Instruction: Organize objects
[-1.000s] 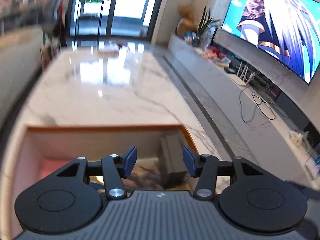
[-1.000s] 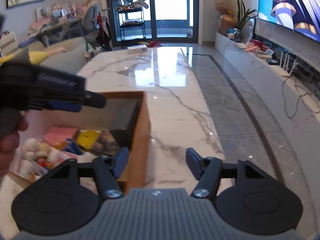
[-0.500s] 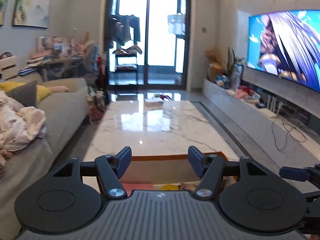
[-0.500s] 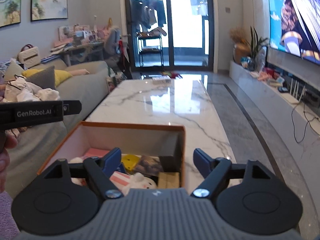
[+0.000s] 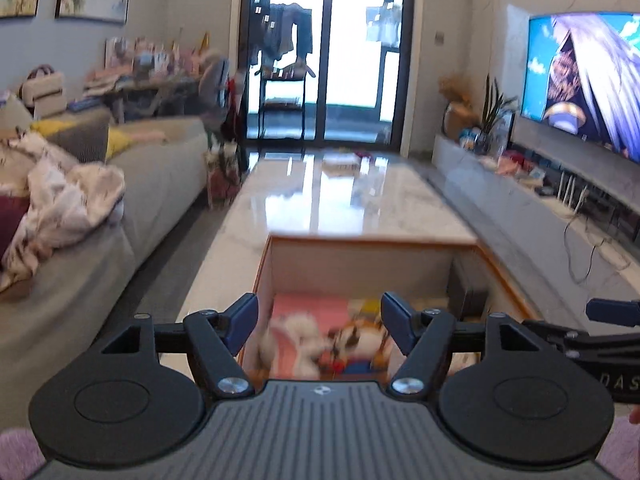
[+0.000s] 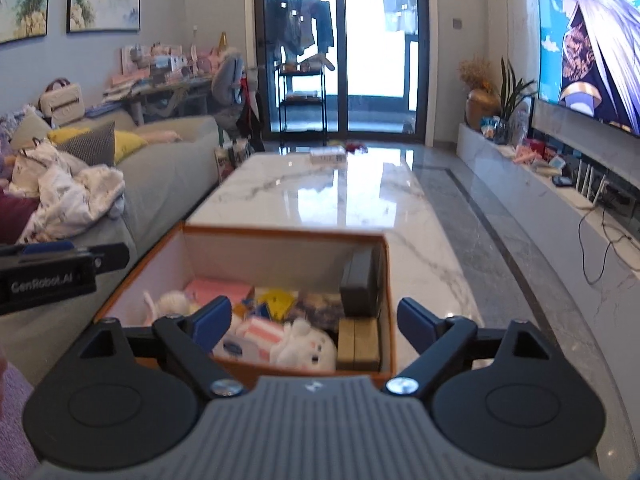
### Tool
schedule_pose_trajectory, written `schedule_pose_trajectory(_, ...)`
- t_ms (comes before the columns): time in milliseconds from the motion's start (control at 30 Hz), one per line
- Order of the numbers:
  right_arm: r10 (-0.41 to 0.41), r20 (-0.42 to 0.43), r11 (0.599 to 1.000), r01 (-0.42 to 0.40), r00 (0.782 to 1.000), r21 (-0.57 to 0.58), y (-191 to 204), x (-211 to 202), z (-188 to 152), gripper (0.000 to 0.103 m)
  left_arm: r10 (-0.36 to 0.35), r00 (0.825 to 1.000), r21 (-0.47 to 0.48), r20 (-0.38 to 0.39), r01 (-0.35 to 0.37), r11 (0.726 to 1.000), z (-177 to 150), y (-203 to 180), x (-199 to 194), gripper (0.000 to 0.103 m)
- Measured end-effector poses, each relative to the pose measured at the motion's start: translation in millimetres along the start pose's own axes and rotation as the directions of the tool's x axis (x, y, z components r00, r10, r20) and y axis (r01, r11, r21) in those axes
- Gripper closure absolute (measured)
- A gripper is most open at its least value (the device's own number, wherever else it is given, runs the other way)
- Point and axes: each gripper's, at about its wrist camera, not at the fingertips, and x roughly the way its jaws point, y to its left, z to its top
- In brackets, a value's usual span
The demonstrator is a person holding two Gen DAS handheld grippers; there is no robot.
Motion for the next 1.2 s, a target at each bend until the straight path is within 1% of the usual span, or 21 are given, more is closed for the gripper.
schedule_pose_trajectory(167, -0.005, -0.087, 1.000, 0.005, 0.996, -0.003, 1.5, 20.6, -19.9, 0.012, 0.036, 0.996, 0.026, -0.081, -0.034, 0.999, -21.4, 5.1, 7.3, 0.023)
schedule_pose_trajectory(300, 0.013, -0.115, 1.000, -0.012, 0.993, 0.009, 2.7, 27.3, -24.8, 0.013, 0.034, 0.994, 0.022, -0.099, -0.032, 0.999, -25.4, 4.9, 7.9, 0.023)
schedule_pose_trajectory(467, 0.020, -0.119, 1.000, -0.020, 0.993, -0.003, 8.1, 26.8, -26.6, 0.012, 0.023, 0.995, 0.013, -0.101, -0.022, 1.000, -22.1, 4.8, 5.6, 0.023)
schedule_pose_trajectory(700, 0.030, -0.136, 0.999, -0.031, 0.990, -0.005, 9.3, 28.3, -28.8, 0.012, 0.027, 0.992, 0.026, -0.120, -0.024, 0.999, -27.0, 3.2, 8.1, 0.023)
schedule_pose_trajectory(1000, 0.033, -0.132, 0.999, -0.035, 0.991, -0.007, 9.4, 27.5, -28.0, 0.012, 0.022, 0.993, 0.032, -0.117, -0.018, 0.999, -27.2, 3.4, 8.0, 0.023)
schedule_pose_trajectory(1100, 0.034, -0.134, 0.999, -0.035, 0.990, -0.006, 8.8, 27.4, -27.5, 0.012, 0.013, 0.993, 0.029, -0.116, -0.010, 1.000, -27.5, 3.3, 7.9, 0.023)
schedule_pose_trajectory(1200, 0.032, -0.135, 0.999, -0.033, 0.990, -0.006, 8.5, 27.7, -27.5, 0.012, -0.008, 0.992, 0.004, -0.125, 0.008, 1.000, -27.2, 5.5, 9.2, 0.023)
